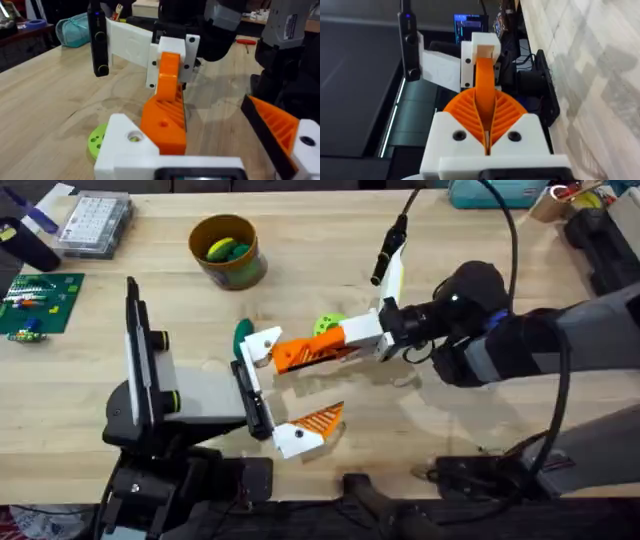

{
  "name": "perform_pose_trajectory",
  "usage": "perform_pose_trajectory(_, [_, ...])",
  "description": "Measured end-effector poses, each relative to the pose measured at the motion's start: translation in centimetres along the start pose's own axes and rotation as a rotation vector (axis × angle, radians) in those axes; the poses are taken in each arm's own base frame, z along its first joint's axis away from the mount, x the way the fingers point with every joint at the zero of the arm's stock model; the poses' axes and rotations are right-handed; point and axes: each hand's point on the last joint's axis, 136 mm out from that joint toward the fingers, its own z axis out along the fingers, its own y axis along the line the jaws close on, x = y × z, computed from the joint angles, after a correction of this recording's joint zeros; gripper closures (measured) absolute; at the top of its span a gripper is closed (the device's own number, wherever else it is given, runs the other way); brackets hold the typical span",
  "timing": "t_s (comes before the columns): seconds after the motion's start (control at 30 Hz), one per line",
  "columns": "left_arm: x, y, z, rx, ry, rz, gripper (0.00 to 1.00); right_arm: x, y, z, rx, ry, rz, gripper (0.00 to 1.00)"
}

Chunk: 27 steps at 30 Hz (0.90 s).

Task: Pick up the gripper from the table and insert it into the empty holder that is missing its gripper. Then pick up a screw, insert it into the mounting hole, and use the screwdriver to tighten it. Finally, clean up the table by picking up the vegetable and placing it into the bucket.

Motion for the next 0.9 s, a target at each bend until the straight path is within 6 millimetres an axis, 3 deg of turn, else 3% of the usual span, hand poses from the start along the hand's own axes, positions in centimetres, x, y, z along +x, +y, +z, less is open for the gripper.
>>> perform_pose_trajectory(0.5, [0.0,0.0,0.0,-0.001,0.000,-0.009,0.014,-0.9,-0.3,0.1,0.008,-0.048,0.024,0.983])
perform_pose_trajectory(0.67, [0.0,0.0,0.0,-0.001,0.001,-0.019,0.013,-1.3,-0.4,1.2,0.020,-0.032,0.038,0.982])
perform_pose_trajectory(0.7, [0.0,0.0,0.0,0.000,0.001,-0.023,0.015,-1.5,-0.3,2.2,0.028,-0.010,0.035,0.982])
perform_pose_trajectory(0.9, [0.0,0.2,0.0,-0.009,0.000,-0.030,0.014,-1.8,-0.5,2.6,0.042,-0.003,0.029,0.982])
